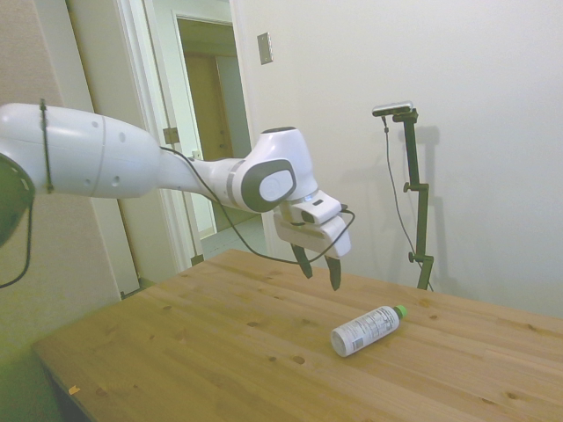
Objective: Stand the water bottle
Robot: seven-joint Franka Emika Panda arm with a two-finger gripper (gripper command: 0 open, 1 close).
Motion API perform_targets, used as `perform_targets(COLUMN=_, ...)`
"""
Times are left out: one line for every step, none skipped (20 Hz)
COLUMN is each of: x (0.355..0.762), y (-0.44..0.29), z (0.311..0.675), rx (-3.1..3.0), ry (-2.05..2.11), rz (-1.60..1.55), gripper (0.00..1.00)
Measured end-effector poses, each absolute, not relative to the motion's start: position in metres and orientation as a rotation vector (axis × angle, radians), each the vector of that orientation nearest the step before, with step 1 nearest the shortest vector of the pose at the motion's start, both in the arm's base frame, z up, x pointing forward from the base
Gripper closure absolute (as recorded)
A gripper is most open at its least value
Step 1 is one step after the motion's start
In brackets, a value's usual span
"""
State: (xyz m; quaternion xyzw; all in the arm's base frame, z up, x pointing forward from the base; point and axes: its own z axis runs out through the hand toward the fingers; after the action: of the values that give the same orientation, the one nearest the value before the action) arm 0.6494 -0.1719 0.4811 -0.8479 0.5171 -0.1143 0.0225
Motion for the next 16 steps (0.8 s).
perform_targets(x=0.66, y=-0.179, z=0.478, rx=-2.623, ry=1.615, rz=-0.363, gripper=0.0)
perform_targets(x=0.67, y=-0.185, z=0.474, rx=-2.621, ry=1.624, rz=-0.377, gripper=0.0)
perform_targets(x=0.681, y=-0.189, z=0.469, rx=-2.622, ry=1.631, rz=-0.389, gripper=0.0)
perform_targets(x=0.694, y=-0.193, z=0.462, rx=-2.625, ry=1.638, rz=-0.399, gripper=0.0)
perform_targets(x=0.703, y=-0.195, z=0.458, rx=-2.624, ry=1.646, rz=-0.404, gripper=0.0)
perform_targets(x=0.71, y=-0.198, z=0.454, rx=-2.622, ry=1.659, rz=-0.41, gripper=0.0)
perform_targets(x=0.716, y=-0.202, z=0.452, rx=-2.618, ry=1.677, rz=-0.409, gripper=0.0)
perform_targets(x=0.725, y=-0.213, z=0.452, rx=-2.607, ry=1.703, rz=-0.427, gripper=0.0)
perform_targets(x=0.725, y=-0.213, z=0.453, rx=-2.608, ry=1.703, rz=-0.427, gripper=0.0)
perform_targets(x=0.726, y=-0.214, z=0.452, rx=-2.609, ry=1.703, rz=-0.427, gripper=0.0)
perform_targets(x=0.728, y=-0.215, z=0.45, rx=-2.609, ry=1.705, rz=-0.428, gripper=0.0)
perform_targets(x=0.729, y=-0.217, z=0.447, rx=-2.608, ry=1.707, rz=-0.431, gripper=0.0)
perform_targets(x=0.73, y=-0.22, z=0.443, rx=-2.605, ry=1.712, rz=-0.436, gripper=0.0)
perform_targets(x=0.73, y=-0.225, z=0.44, rx=-2.601, ry=1.717, rz=-0.444, gripper=0.0)
perform_targets(x=0.73, y=-0.229, z=0.437, rx=-2.596, ry=1.722, rz=-0.453, gripper=0.0)
perform_targets(x=0.73, y=-0.233, z=0.435, rx=-2.593, ry=1.728, rz=-0.455, gripper=0.0)
